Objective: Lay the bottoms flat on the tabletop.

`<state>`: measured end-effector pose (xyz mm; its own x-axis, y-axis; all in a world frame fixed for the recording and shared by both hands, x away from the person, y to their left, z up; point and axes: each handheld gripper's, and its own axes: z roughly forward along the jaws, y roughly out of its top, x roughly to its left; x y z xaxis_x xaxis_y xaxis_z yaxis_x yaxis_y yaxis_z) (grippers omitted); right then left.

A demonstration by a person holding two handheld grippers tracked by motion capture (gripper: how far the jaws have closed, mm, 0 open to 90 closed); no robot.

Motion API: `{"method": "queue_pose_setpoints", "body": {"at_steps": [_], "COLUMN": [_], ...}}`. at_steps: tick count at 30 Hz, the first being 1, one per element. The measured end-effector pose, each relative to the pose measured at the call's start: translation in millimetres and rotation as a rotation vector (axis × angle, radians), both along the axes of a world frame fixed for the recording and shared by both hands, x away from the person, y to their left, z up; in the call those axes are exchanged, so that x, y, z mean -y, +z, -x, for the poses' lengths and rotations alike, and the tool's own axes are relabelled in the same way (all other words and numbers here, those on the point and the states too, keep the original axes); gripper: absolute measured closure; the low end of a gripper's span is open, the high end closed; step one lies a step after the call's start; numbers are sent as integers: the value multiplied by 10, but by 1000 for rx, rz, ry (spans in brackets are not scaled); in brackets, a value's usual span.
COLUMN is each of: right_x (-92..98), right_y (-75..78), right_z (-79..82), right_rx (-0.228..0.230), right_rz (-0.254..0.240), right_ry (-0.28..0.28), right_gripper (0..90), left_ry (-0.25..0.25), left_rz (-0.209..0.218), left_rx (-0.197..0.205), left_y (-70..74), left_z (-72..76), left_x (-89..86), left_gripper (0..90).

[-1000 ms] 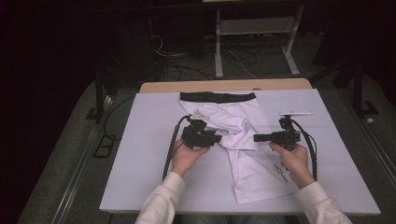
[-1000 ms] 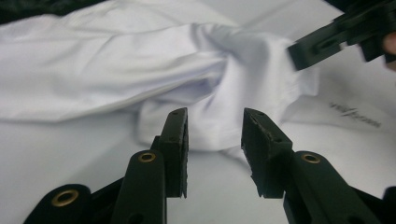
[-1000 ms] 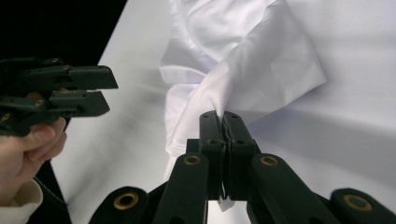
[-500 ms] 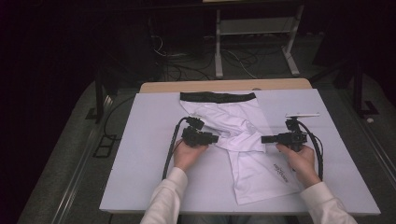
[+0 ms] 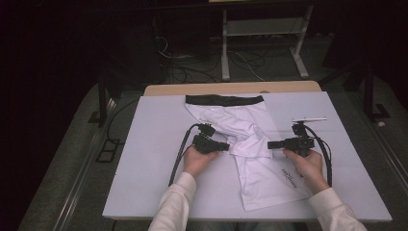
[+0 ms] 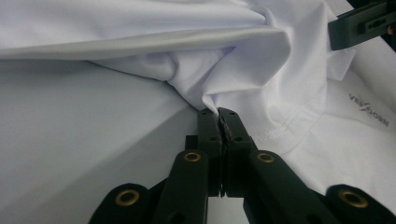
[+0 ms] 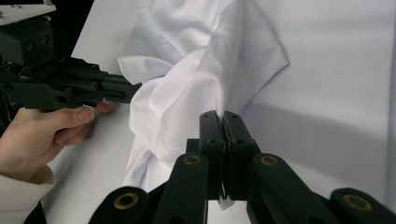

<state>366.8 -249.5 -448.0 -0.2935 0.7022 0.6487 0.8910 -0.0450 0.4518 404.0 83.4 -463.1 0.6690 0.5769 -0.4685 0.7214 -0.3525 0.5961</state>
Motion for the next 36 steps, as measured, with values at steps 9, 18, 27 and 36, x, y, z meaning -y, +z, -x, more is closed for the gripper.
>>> {"method": "queue_pose_setpoints", "body": {"at_steps": [9,18,27,36], "right_x": [-315,-834,-1268,-1635], "right_y": [82,109,148,243], "right_z": [153,272,416,491], "right_rx": [-3,-11,-18,-5], "right_rz": [-4,-6,5,19], "right_ry": [111,236,358,457], "right_gripper": [865,865,865,865], "left_ry": [-15,24,29,29], "left_rz": [-85,-123,-179,-197], "left_rx": [-1,-20,-18,23], "left_y": [436,628,817,1173], "left_z": [234,476,732,938], "left_x": [-475,-1038,-1416,-1658], "left_gripper": [884,884,884,883]}}
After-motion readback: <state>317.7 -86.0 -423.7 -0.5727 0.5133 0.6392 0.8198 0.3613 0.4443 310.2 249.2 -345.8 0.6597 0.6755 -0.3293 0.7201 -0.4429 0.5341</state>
